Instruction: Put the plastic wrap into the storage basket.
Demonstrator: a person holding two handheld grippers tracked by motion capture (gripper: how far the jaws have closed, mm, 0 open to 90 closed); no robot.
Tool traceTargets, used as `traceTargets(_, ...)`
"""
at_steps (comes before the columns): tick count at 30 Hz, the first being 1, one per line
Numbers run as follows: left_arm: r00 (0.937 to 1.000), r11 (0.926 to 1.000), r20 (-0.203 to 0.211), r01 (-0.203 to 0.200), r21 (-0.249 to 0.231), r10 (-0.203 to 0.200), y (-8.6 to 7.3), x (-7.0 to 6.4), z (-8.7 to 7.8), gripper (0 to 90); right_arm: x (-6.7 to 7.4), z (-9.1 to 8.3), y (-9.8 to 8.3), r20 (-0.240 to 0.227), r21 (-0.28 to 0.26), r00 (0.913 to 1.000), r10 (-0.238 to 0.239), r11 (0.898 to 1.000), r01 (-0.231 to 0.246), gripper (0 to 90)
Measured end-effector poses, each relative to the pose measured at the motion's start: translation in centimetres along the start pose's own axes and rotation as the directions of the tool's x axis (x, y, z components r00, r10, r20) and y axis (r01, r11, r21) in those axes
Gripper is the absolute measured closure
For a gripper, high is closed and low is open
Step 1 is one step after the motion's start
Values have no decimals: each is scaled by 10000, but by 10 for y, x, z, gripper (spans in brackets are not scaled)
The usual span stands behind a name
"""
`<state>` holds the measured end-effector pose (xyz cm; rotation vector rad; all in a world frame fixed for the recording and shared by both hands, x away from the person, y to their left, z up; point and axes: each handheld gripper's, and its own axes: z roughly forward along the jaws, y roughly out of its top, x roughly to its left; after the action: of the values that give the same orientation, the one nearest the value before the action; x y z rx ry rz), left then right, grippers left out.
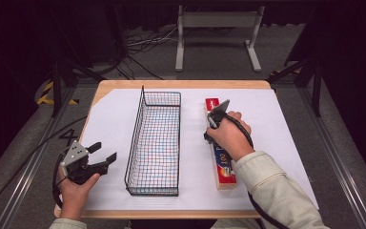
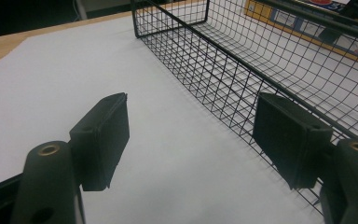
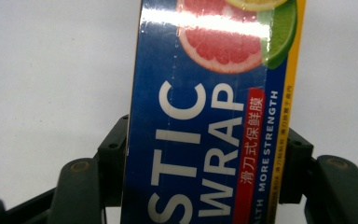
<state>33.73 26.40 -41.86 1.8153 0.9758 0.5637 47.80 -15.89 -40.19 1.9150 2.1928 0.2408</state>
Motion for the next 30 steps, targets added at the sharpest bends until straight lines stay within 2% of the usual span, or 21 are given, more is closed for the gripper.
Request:
traceTargets(6,10000,10000,16,45,-59,-45,2,0,2,275,-2,-2,1,-327,48,9986,424,9991,-423,390)
traceTargets(10,10000,10000,-6,22,-94,-22,2,0,2,275,0,-8,3,-418,64,9979,485,9988,-483,391)
traceTargets(17,9999,9999,-90,92,-142,-93,2,1,0,275,4,-25,8,-431,-385,9962,761,9962,-777,391)
traceTargets(23,9999,9999,-121,69,-149,-70,2,2,1,275,10,-42,10,-696,-424,9935,899,9948,-929,391)
traceTargets(27,9997,9998,-228,127,-120,-130,2,3,4,276,16,-52,9,-706,-548,9928,966,9934,-1006,390)
traceTargets(30,9995,9997,-305,118,-199,-124,3,3,6,277,20,-59,10,-954,-534,9898,1056,9924,-1111,390)
